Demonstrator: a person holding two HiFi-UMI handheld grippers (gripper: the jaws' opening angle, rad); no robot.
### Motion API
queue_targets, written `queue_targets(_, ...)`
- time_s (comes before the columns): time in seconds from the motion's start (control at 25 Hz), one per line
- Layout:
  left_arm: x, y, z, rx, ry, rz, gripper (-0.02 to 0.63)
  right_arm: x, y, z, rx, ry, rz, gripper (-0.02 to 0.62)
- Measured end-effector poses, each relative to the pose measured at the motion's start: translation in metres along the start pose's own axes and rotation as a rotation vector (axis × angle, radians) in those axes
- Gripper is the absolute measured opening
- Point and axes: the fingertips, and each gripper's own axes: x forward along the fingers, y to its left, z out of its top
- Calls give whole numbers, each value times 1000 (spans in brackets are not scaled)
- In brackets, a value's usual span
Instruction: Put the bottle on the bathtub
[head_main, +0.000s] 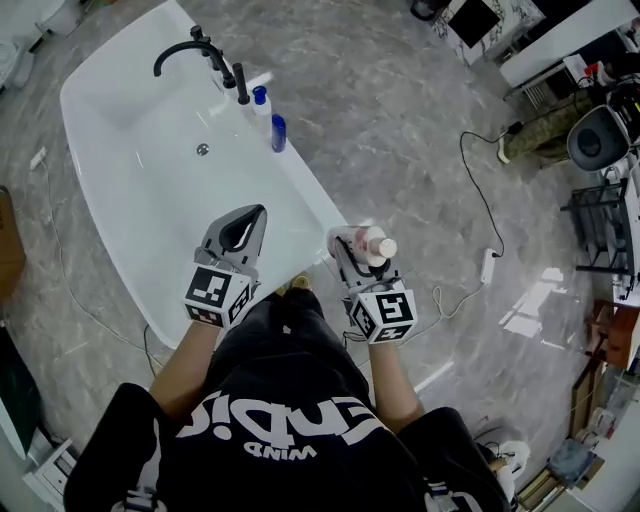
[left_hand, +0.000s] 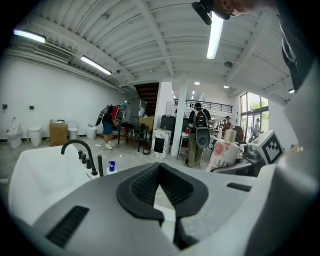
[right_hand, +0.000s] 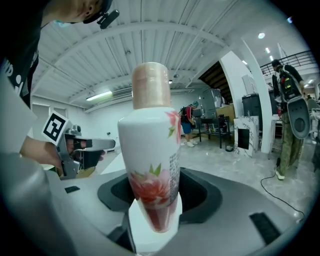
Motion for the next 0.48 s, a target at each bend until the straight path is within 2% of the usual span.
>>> queue_targets(0.48, 53, 38, -36, -62, 25, 62, 8, 112, -27, -27, -68, 67, 79, 247)
